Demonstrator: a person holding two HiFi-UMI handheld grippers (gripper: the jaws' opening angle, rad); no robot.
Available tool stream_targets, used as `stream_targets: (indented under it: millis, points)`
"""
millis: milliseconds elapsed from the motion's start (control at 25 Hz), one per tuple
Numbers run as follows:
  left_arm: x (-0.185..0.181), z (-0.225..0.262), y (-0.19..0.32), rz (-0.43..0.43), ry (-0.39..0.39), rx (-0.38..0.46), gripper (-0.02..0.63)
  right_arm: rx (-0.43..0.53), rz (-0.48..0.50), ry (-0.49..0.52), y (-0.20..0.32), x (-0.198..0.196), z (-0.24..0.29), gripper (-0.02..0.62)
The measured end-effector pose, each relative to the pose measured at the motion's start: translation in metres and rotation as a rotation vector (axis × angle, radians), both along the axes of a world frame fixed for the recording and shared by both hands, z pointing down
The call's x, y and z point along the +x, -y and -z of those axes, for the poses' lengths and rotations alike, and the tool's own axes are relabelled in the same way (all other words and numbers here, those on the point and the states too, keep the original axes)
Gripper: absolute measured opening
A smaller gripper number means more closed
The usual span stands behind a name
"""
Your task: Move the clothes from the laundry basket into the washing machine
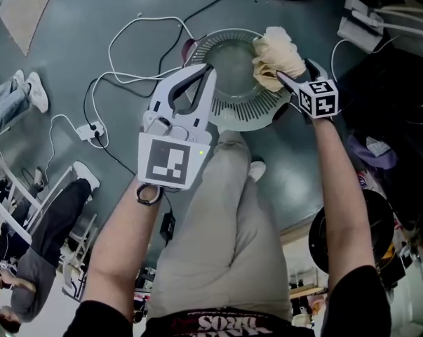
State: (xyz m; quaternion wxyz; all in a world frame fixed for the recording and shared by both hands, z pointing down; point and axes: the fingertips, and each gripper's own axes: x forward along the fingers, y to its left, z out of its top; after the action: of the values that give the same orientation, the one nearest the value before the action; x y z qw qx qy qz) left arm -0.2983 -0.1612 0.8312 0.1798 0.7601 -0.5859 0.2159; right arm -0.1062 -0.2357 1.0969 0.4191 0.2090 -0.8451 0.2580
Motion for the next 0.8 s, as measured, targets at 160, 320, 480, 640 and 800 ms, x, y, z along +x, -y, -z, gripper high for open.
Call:
stream_targets:
  millis: [160, 320, 480, 640, 800]
  points:
    - [-0.001, 0.000, -0.004, -0.001, -0.001, -0.008, 0.005, -0.055, -0.005, -0.031, -0.008, -0.002, -0.014, 0.447]
    - [0.000, 0.002, -0.003, -0.009, -0.002, -0.013, 0.005, -0.053, 0.096, -0.170, -0.020, -0.001, -0.022, 0.174]
    - [0.005, 0.008, -0.001, -0.020, -0.016, -0.021, 0.005, -0.039, 0.074, -0.185, -0.017, 0.003, -0.007, 0.097]
    - [0.010, 0.019, 0.002, -0.025, -0.028, -0.017, 0.005, -0.060, 0.032, -0.134, -0.016, 0.003, 0.027, 0.084]
    - [0.018, 0.033, 0.010, -0.032, -0.029, -0.016, 0.005, -0.089, -0.012, -0.053, -0.017, 0.006, 0.072, 0.084]
